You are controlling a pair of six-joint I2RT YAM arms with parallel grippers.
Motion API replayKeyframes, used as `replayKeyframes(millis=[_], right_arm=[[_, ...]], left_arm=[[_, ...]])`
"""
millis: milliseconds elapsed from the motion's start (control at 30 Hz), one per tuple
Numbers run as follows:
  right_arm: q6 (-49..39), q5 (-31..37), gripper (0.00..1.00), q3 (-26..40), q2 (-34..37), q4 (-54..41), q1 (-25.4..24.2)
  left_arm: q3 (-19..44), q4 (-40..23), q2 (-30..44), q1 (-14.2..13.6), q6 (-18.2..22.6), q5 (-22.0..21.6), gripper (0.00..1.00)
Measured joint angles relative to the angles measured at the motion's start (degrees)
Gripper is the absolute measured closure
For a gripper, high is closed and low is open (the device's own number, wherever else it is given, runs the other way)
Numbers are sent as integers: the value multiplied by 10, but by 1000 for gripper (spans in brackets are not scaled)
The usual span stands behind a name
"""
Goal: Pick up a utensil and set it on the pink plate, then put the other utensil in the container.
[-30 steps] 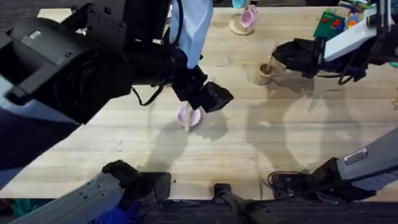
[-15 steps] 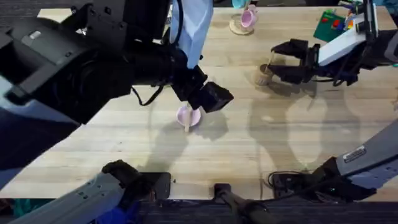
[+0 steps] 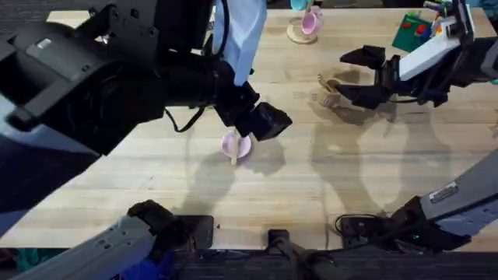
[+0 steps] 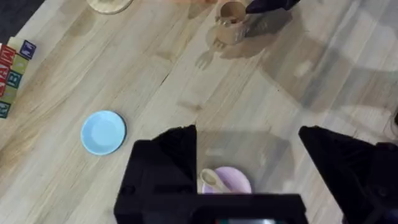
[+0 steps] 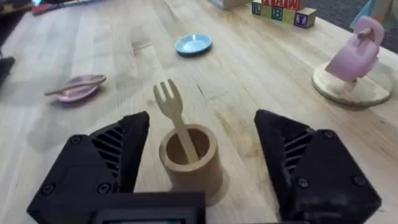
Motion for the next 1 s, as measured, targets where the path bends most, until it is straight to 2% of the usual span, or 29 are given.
replayKeyframes(millis=[300, 400, 1000], right_arm=[[65, 13, 6, 0, -2, -9, 0], [81, 30, 5, 0, -23, -34, 0], [102, 243, 6, 0, -336, -301, 0]], left_arm=[[0, 0, 0, 0, 0, 0, 7], [0, 0, 0, 0, 0, 0, 7], [0, 0, 0, 0, 0, 0, 7]])
